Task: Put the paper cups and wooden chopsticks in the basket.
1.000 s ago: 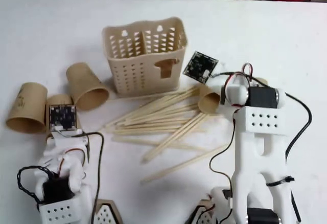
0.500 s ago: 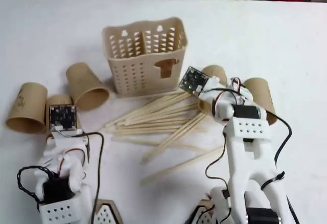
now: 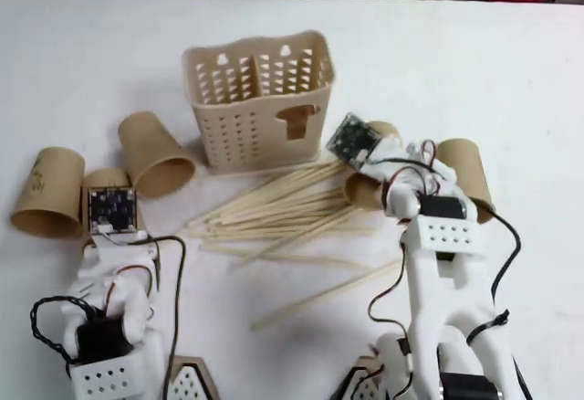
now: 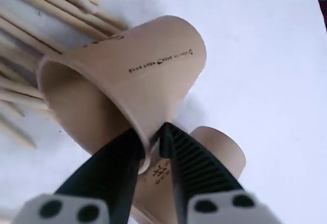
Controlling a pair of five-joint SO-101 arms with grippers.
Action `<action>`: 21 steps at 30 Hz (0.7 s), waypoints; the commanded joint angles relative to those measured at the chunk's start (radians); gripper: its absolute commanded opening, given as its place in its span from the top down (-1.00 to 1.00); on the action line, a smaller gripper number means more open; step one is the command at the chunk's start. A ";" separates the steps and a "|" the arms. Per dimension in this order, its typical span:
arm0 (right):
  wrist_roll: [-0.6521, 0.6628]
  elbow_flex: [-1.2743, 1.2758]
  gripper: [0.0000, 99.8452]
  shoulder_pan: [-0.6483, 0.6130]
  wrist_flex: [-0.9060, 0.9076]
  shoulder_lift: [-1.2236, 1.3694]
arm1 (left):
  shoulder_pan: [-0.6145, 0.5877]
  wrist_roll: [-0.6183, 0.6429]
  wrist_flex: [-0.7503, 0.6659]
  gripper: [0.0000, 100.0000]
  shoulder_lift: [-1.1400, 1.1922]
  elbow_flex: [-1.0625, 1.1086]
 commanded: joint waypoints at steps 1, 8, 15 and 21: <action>-0.023 -0.084 0.96 0.031 0.073 -0.064 | -0.002 -0.009 -0.018 0.85 -0.008 -0.009; -0.117 -0.249 0.96 0.038 0.311 -0.202 | -0.002 -0.009 -0.018 0.85 -0.008 -0.009; -0.241 -0.505 0.96 0.036 0.503 -0.266 | -0.002 -0.009 -0.018 0.85 -0.008 -0.009; -0.371 -0.738 0.96 -0.024 0.627 -0.266 | -0.002 -0.009 -0.018 0.85 -0.008 -0.009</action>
